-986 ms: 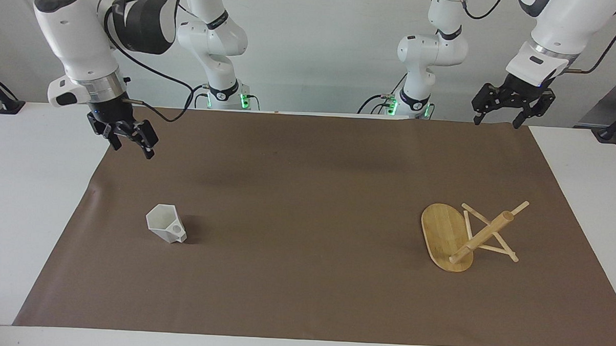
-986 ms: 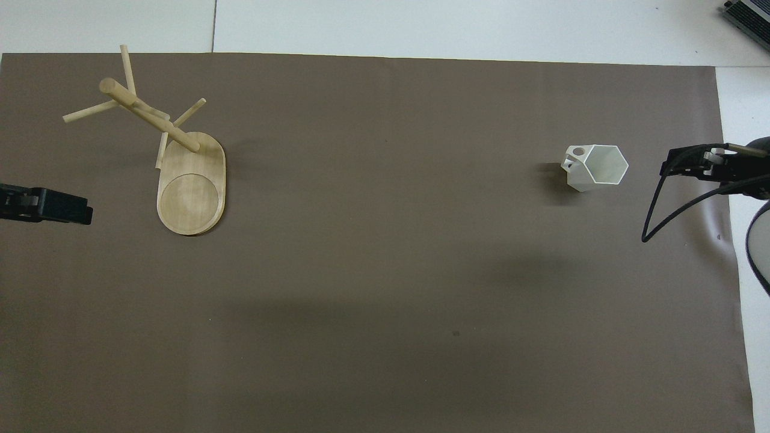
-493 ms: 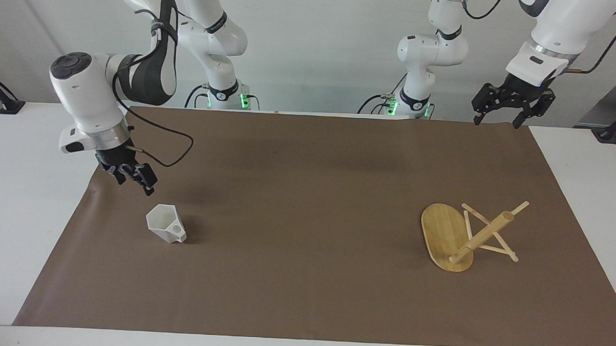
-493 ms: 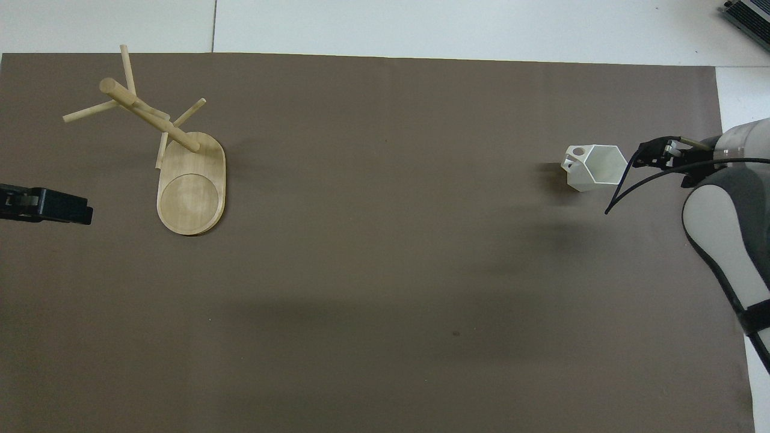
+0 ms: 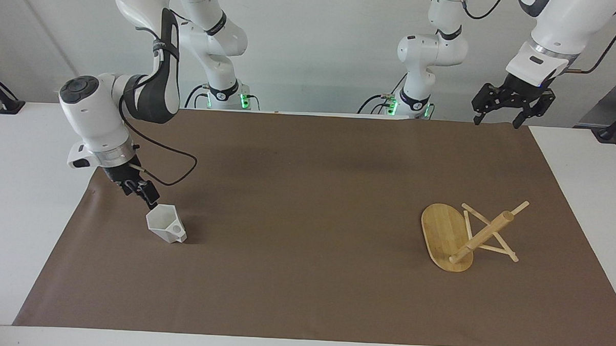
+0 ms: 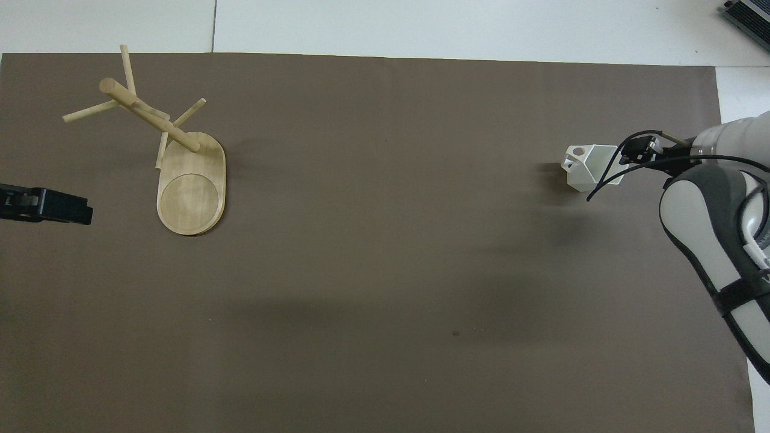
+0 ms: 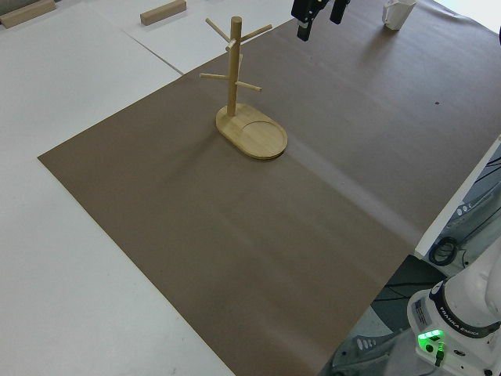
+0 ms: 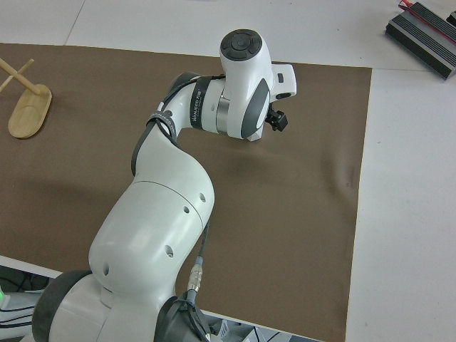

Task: Hang cup on rack
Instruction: 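Reach the right gripper to the white mug and grasp its rim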

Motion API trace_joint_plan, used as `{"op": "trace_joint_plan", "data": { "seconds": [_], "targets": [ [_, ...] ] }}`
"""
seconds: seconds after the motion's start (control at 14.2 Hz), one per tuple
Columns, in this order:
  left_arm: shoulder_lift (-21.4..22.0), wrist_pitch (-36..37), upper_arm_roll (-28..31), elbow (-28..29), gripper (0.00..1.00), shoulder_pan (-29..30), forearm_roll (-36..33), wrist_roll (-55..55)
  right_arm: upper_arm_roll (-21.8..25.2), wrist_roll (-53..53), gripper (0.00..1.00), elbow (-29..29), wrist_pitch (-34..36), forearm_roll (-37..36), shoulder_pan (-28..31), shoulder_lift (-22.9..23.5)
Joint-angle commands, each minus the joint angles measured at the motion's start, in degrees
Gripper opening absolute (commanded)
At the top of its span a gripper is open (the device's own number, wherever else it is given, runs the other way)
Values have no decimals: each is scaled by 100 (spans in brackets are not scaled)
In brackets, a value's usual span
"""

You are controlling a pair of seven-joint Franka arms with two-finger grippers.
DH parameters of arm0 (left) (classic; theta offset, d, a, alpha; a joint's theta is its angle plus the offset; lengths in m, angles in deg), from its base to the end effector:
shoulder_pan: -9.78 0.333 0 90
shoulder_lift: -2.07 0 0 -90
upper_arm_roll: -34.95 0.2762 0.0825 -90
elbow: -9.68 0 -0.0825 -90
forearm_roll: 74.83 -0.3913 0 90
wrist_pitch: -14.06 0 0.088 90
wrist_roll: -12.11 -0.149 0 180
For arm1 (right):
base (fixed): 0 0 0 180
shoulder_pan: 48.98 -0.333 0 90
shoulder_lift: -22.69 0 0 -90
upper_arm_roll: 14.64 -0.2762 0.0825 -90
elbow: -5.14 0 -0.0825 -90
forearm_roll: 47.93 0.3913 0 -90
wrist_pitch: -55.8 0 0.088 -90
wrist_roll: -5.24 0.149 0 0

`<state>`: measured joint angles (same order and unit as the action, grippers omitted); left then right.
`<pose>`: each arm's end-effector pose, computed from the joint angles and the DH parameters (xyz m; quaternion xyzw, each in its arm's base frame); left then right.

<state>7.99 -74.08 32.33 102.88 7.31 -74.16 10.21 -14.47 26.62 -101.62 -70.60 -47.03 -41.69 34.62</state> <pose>0.5284 -0.0498 0.5695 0.9981 -0.0611 0.0074 0.0037 0.6227 -0.0804 0.3349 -0.9652 0.2525 -0.0660 0.0144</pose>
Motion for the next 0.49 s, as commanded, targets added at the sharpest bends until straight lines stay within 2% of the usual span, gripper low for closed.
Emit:
{"op": "trace_joint_plan", "data": {
  "seconds": [0.0,0.42],
  "targets": [
    [146,-1,-10,154,100,19,-138,-12,-52,173,99,-195,-156,34,-8,3],
    [146,-1,-10,154,100,19,-138,-3,-52,296,93,-495,-411,34,-8,-6]
  ]
}}
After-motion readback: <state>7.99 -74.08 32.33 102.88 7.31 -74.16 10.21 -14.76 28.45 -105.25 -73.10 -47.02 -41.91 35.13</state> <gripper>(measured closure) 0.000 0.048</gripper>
